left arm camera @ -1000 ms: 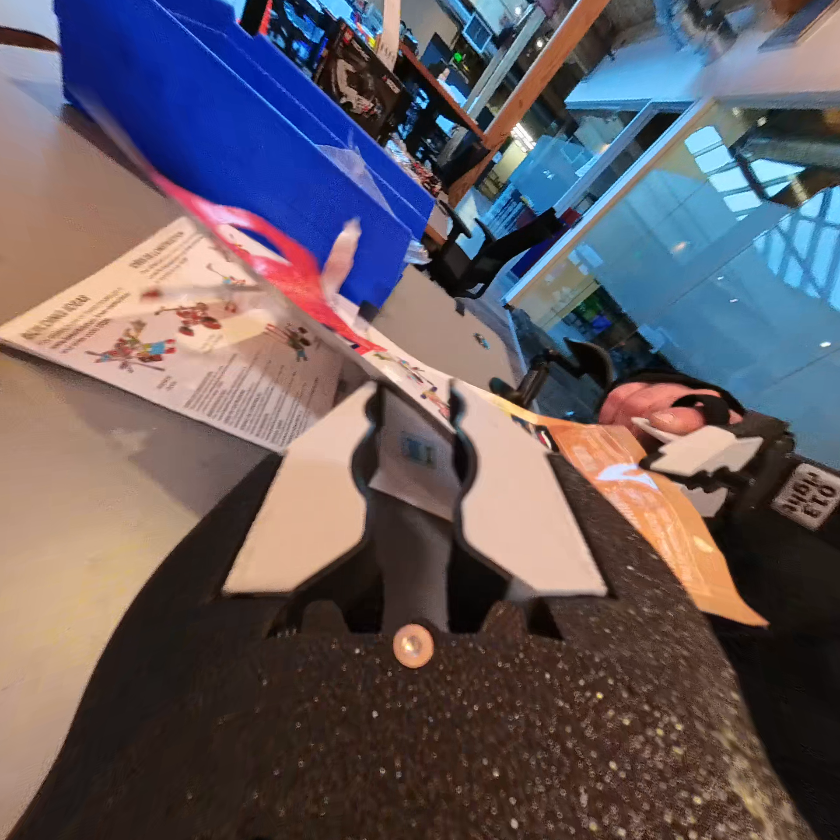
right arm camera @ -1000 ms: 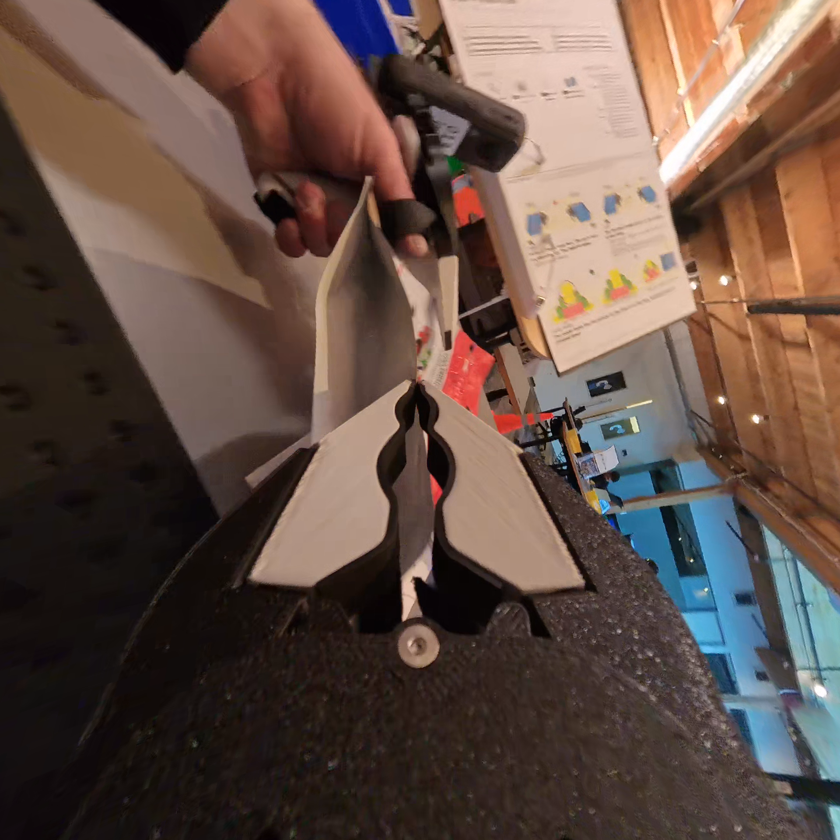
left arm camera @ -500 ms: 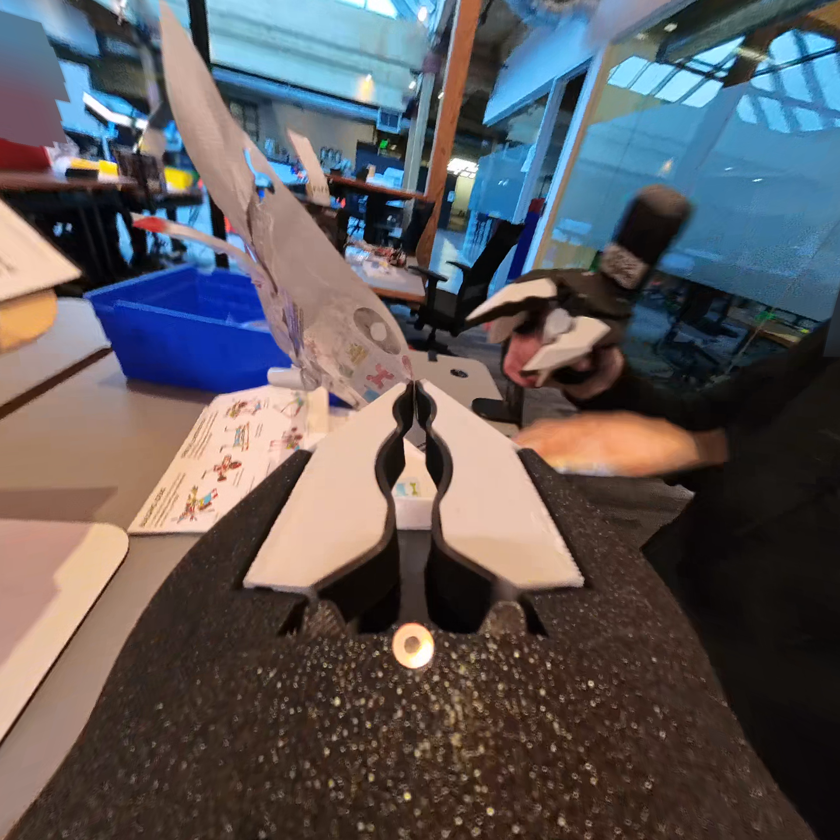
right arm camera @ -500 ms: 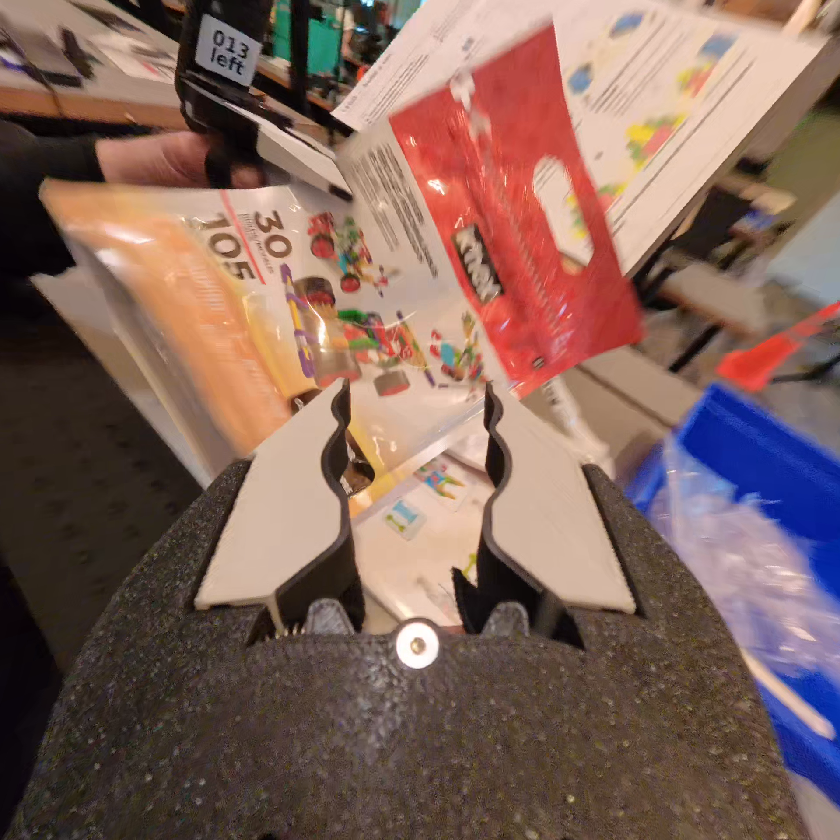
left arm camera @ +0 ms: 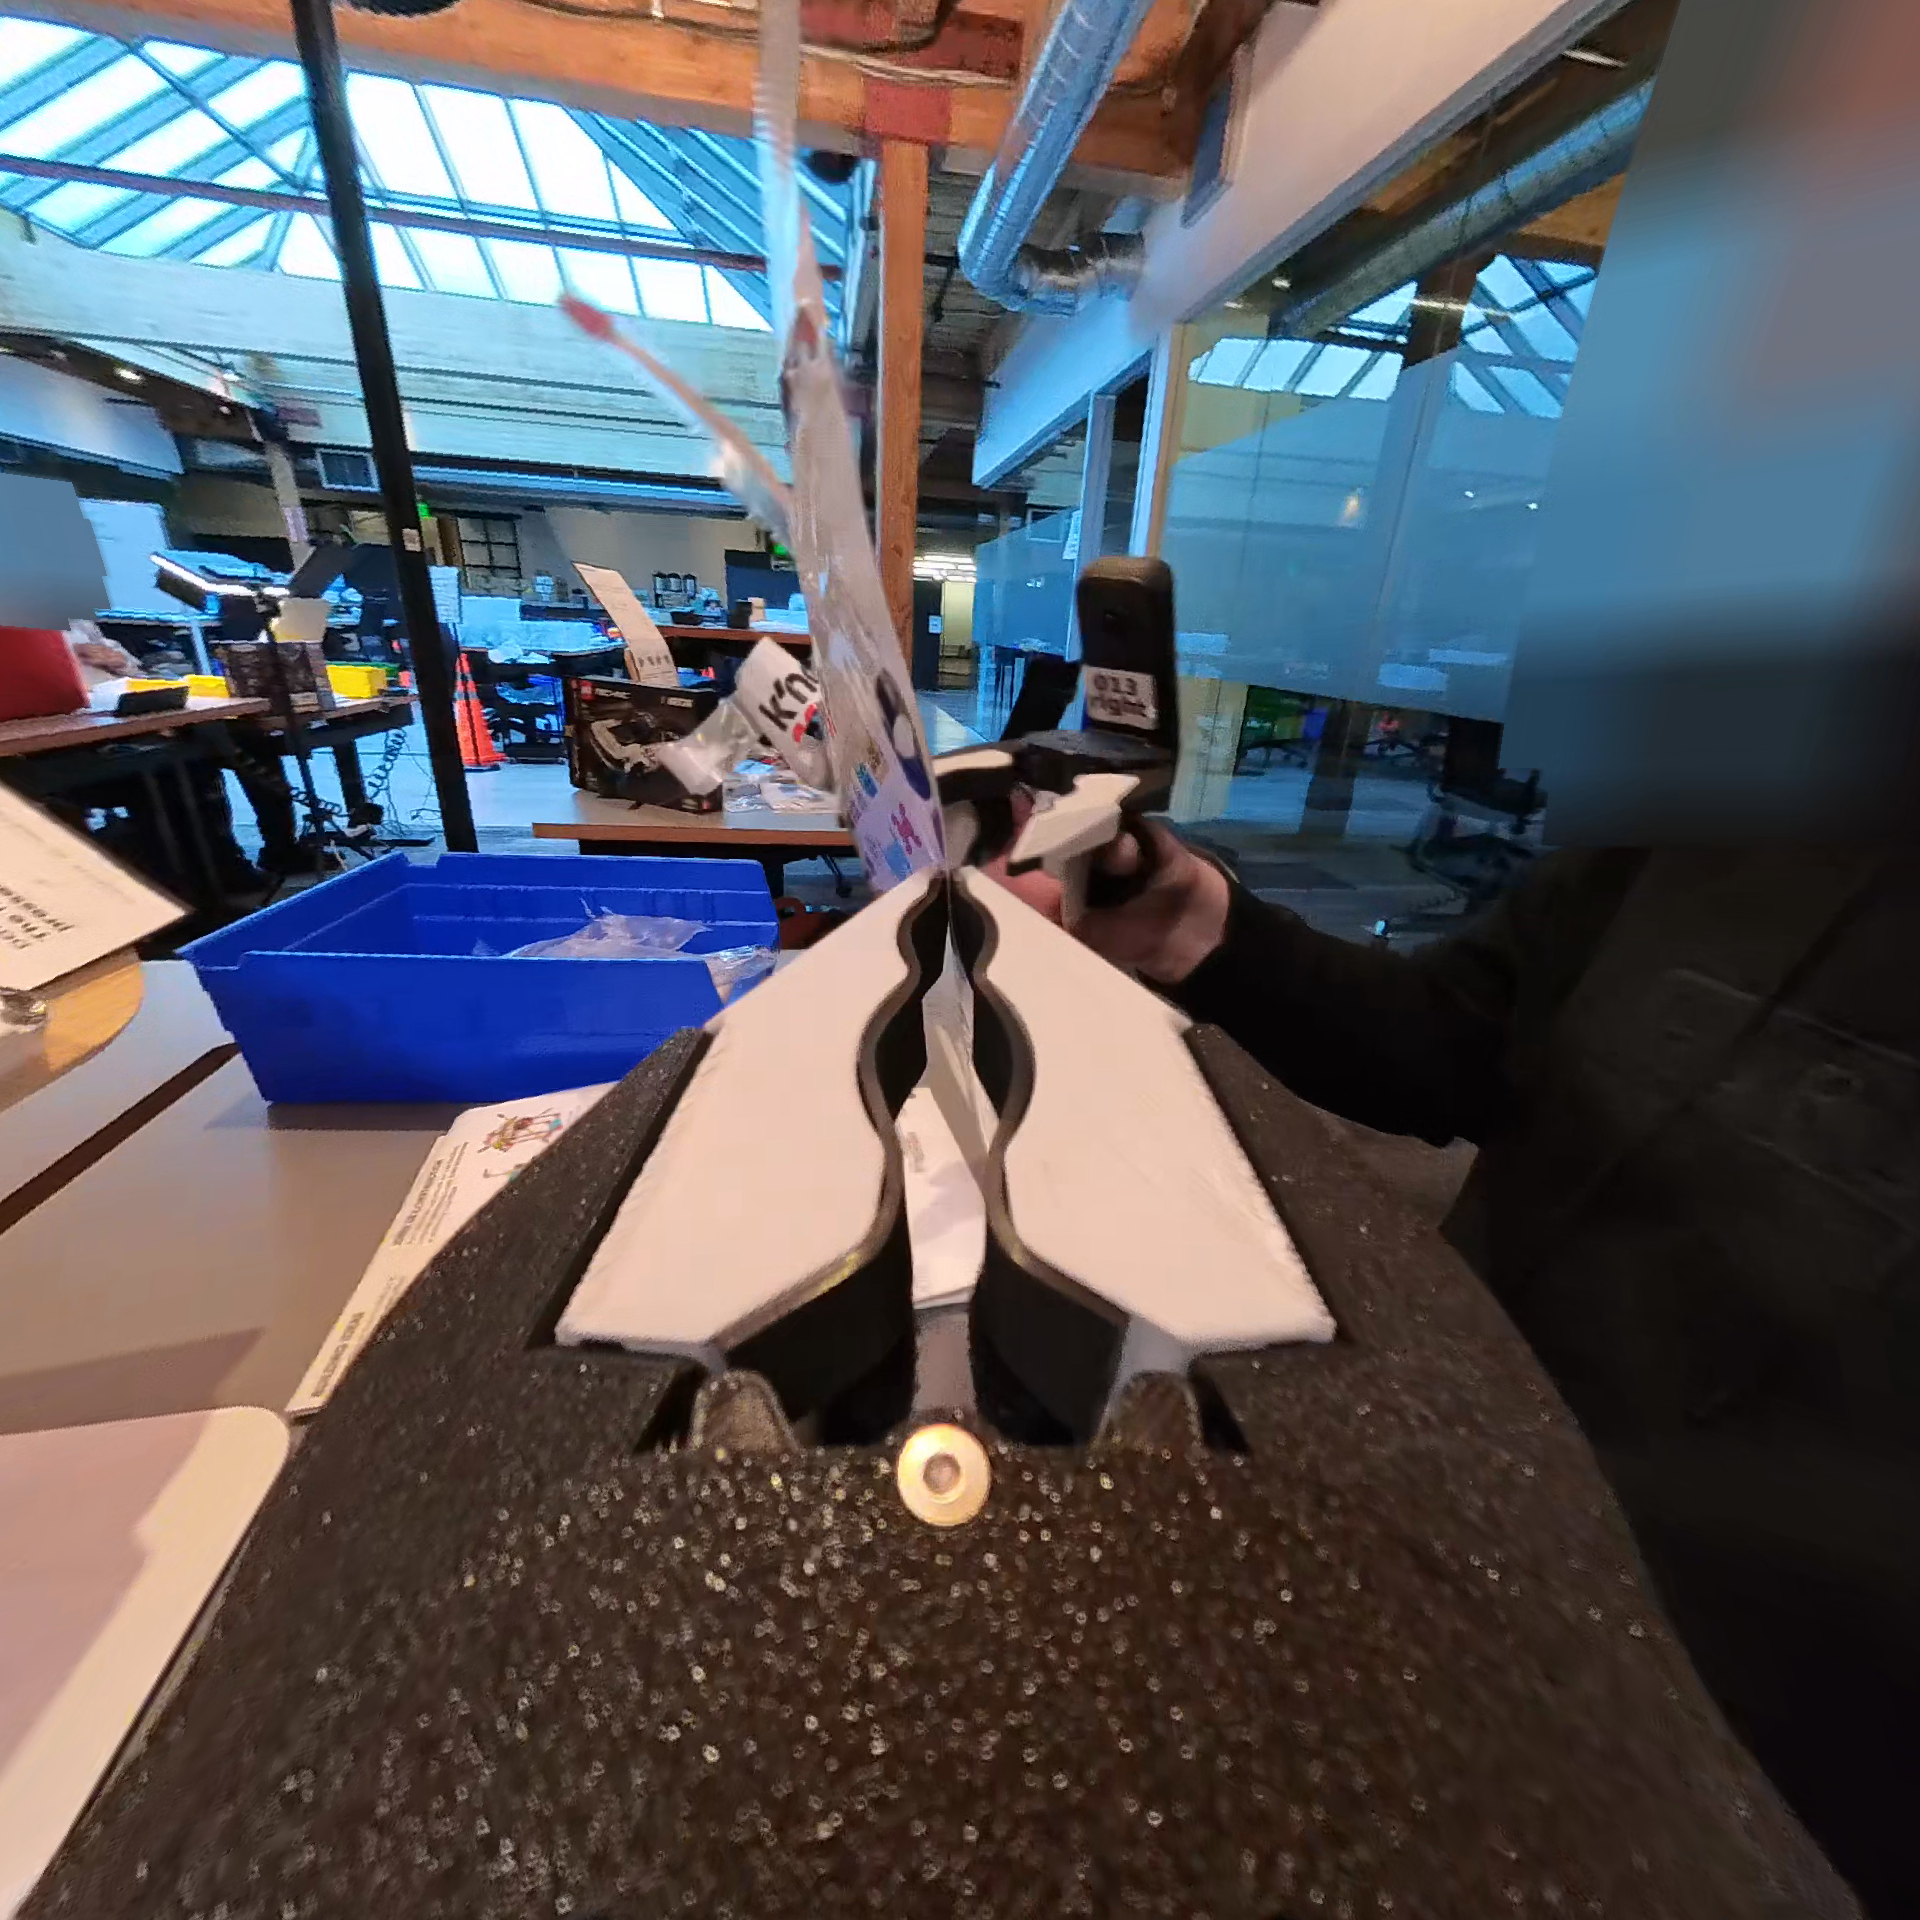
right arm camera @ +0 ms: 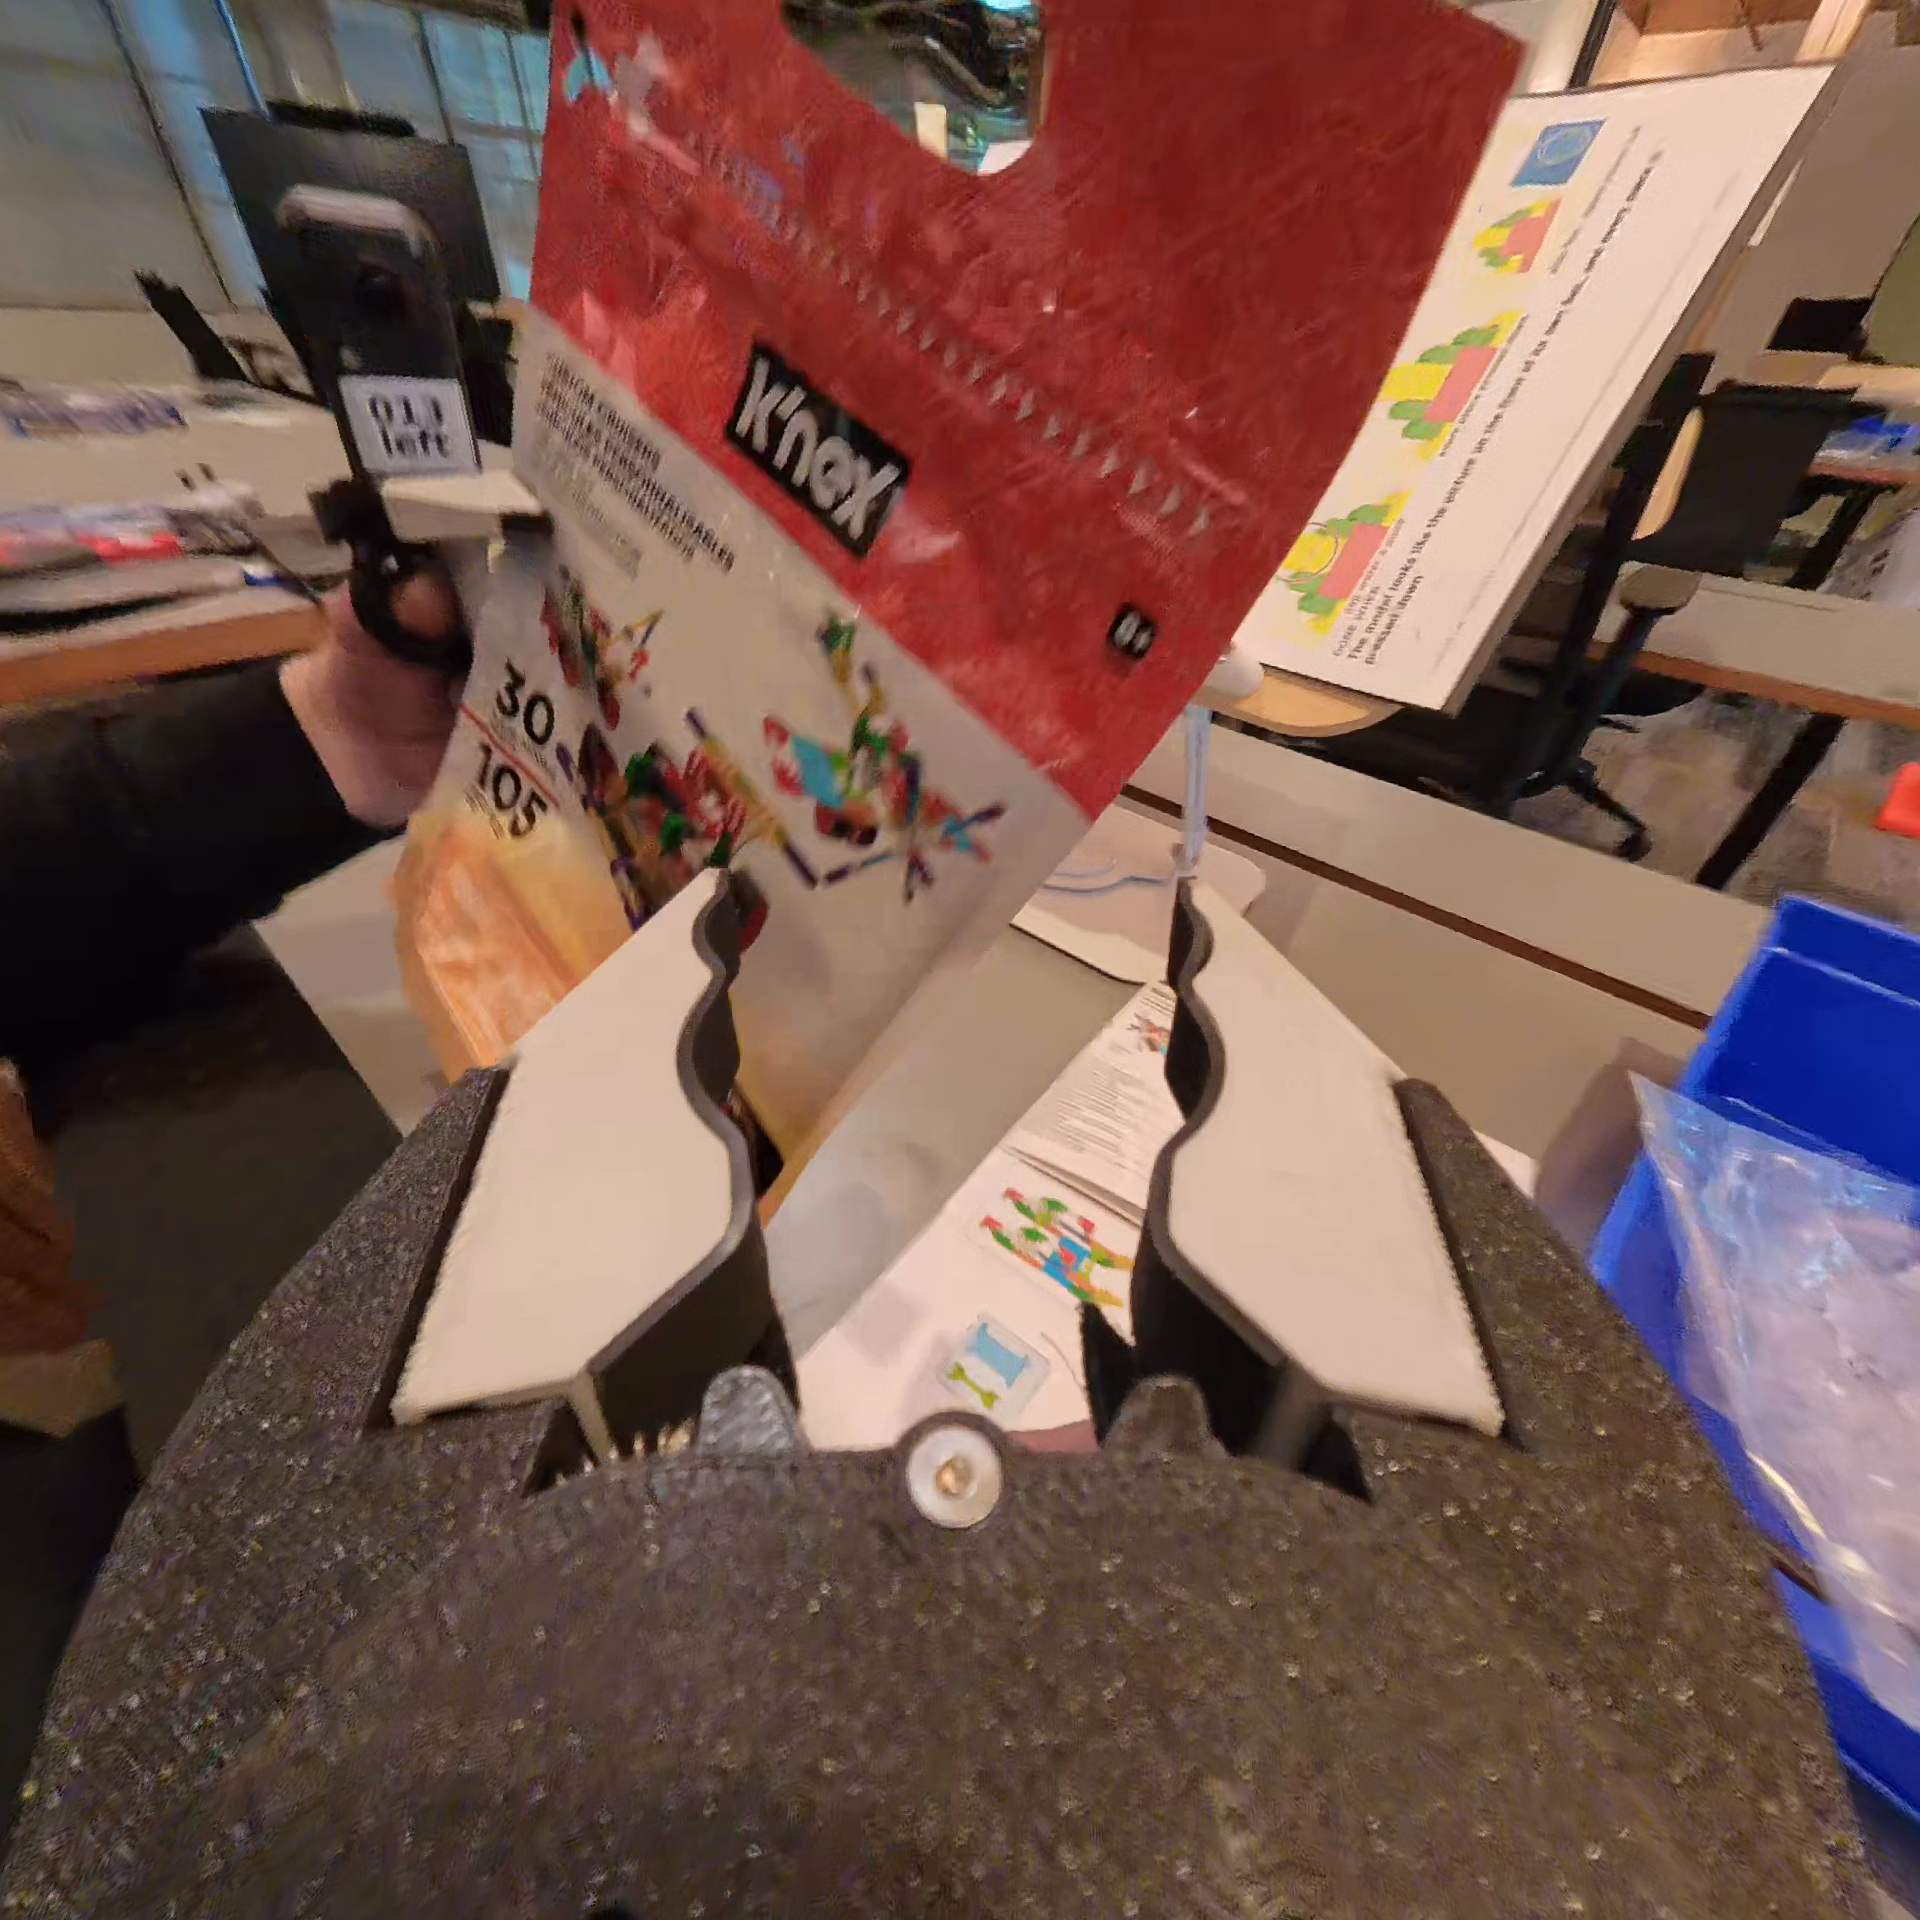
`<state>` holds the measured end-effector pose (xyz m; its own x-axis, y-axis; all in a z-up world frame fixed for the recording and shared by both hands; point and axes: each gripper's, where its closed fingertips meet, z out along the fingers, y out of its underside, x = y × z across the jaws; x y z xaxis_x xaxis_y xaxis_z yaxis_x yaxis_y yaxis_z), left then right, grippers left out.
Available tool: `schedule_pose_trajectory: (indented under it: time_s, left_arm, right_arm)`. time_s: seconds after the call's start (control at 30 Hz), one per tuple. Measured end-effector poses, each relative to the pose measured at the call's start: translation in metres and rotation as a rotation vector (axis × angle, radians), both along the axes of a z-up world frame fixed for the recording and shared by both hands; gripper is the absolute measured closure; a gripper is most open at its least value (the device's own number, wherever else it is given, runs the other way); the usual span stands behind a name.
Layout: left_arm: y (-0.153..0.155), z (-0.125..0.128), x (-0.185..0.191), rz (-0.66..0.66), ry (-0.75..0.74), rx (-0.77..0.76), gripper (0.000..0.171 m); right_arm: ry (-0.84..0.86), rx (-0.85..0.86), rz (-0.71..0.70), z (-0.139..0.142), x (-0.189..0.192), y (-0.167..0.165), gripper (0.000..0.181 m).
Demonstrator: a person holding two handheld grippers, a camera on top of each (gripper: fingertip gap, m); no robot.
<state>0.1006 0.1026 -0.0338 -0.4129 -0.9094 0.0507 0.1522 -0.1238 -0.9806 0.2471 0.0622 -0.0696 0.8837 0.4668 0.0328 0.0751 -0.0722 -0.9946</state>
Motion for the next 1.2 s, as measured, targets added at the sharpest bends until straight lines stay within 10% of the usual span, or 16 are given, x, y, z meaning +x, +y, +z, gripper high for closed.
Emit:
schedule_pose_trajectory:
  time_s: [0.1,0.2,0.4,0.47,0.57,0.83,1.2]
  left_arm:
    - [-0.013,0.002,-0.006,-0.048,-0.022,0.022,0.171]
    - [-0.01,0.002,-0.008,-0.01,-0.017,0.048,0.171]
    - [-0.008,0.01,-0.041,0.079,0.0,0.181,0.157]
    - [-0.008,0.009,-0.052,0.121,0.038,0.216,0.133]
    - [-0.018,-0.007,-0.069,0.145,0.131,0.307,0.142]
    - [-0.042,-0.044,-0.072,0.243,0.365,0.482,0.132]
    - [0.001,-0.02,-0.099,0.427,0.55,0.572,0.114]
  right_arm:
    - [0.111,-0.072,0.077,-0.003,-0.015,0.017,0.107]
    - [0.136,0.027,0.168,0.014,-0.036,0.015,0.181]
    - [-0.357,0.485,0.086,0.046,-0.077,-0.03,0.181]
    - [-0.604,0.578,0.045,0.034,-0.094,-0.041,0.181]
    - [-0.835,0.558,0.135,-0.019,-0.114,-0.051,0.181]
    - [-0.865,0.207,0.451,-0.125,-0.114,-0.073,0.181]
    - [-0.891,0.162,0.512,-0.145,-0.106,-0.077,0.181]
